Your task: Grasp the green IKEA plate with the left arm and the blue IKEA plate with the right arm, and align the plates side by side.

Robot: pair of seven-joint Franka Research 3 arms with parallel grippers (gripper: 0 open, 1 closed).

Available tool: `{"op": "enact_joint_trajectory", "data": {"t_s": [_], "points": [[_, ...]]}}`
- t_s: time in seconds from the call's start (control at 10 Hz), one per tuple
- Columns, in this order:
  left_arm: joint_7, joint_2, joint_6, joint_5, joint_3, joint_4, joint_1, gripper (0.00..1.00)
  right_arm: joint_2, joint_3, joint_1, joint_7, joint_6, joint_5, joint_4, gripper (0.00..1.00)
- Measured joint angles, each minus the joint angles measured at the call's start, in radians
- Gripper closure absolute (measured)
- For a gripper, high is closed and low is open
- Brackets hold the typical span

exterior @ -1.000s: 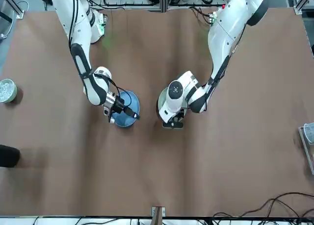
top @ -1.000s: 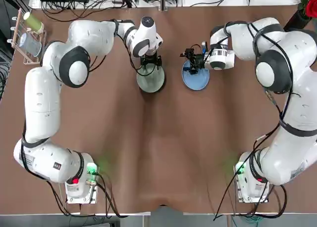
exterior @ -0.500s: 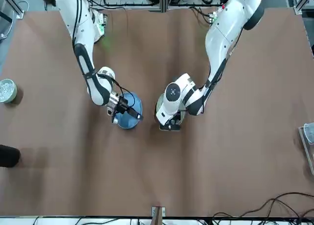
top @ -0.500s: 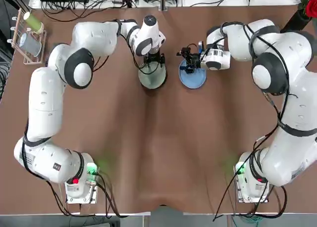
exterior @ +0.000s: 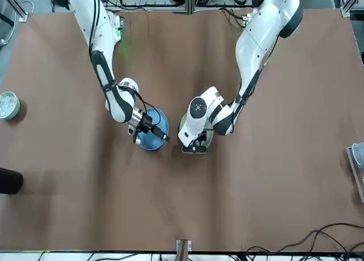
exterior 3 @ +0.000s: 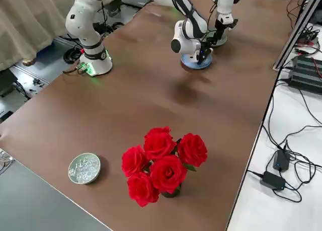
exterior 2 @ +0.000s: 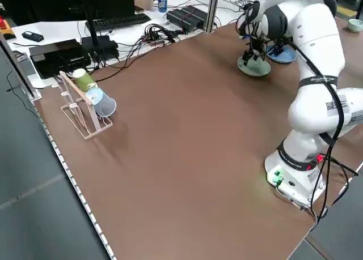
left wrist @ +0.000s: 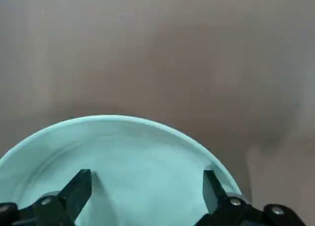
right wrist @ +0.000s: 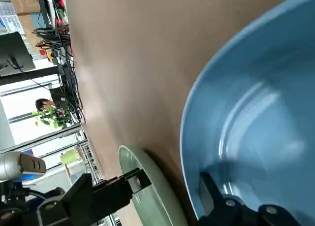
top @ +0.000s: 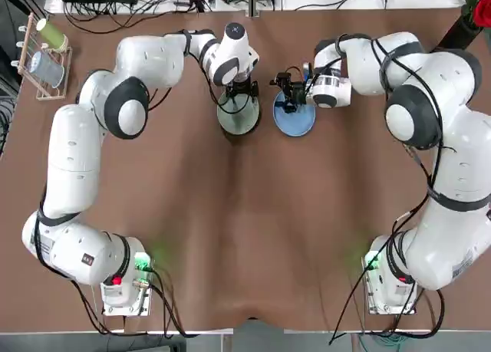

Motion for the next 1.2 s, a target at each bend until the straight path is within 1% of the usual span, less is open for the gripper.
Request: {"op": "enact_joint_trajectory", "data": {"t_s": [0.6,0.9,1.2], "points": [[-0.017,0.001,0.000,0.000,0.000,0.004,-0.001,0.00,0.018,0.000,0.022,0.000,0.000,0.044,0.036,0.04],[-0.020,0.001,0.000,0.000,0.000,0.005,-0.002,0.00,0.045,0.001,0.055,0.000,0.002,0.098,0.073,0.04],[-0.020,0.001,0.000,0.000,0.000,0.007,-0.003,0.00,0.062,-0.001,0.063,0.000,0.005,0.106,0.094,0.04]]}}
